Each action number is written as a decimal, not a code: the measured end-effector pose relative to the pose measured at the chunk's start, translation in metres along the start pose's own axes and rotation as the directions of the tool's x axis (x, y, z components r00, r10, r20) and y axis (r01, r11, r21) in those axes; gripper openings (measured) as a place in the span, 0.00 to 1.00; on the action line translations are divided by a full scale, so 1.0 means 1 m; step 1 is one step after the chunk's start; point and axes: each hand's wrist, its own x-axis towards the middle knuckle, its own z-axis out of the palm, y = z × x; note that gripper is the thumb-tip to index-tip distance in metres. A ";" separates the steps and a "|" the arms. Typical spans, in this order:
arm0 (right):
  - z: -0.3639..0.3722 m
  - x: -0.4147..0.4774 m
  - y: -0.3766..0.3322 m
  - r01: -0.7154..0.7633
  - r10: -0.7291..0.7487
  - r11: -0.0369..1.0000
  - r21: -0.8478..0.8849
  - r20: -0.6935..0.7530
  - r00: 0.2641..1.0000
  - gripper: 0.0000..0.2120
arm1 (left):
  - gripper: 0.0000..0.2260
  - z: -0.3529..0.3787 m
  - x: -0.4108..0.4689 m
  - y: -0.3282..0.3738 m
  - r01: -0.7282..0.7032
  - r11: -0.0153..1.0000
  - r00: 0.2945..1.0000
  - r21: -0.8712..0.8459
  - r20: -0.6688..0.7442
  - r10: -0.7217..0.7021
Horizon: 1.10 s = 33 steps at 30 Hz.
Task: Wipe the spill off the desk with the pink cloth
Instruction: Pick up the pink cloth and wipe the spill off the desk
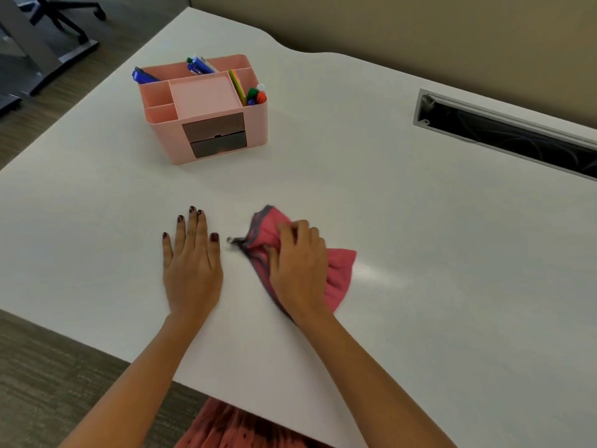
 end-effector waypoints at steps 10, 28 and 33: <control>-0.033 -0.021 0.104 -0.109 0.114 0.992 0.066 -0.086 0.990 0.15 | 0.25 -0.002 -0.002 0.000 -0.008 1.000 1.000 0.006 -0.005 0.008; -0.012 -0.029 0.019 0.043 -0.047 0.994 0.105 0.037 0.998 0.14 | 0.26 0.000 0.000 0.000 -0.006 0.999 1.000 0.040 0.004 0.006; -0.022 -0.030 0.057 -0.021 0.022 0.993 0.113 -0.012 1.000 0.14 | 0.26 -0.001 -0.001 0.001 -0.008 0.999 1.000 0.039 0.010 0.007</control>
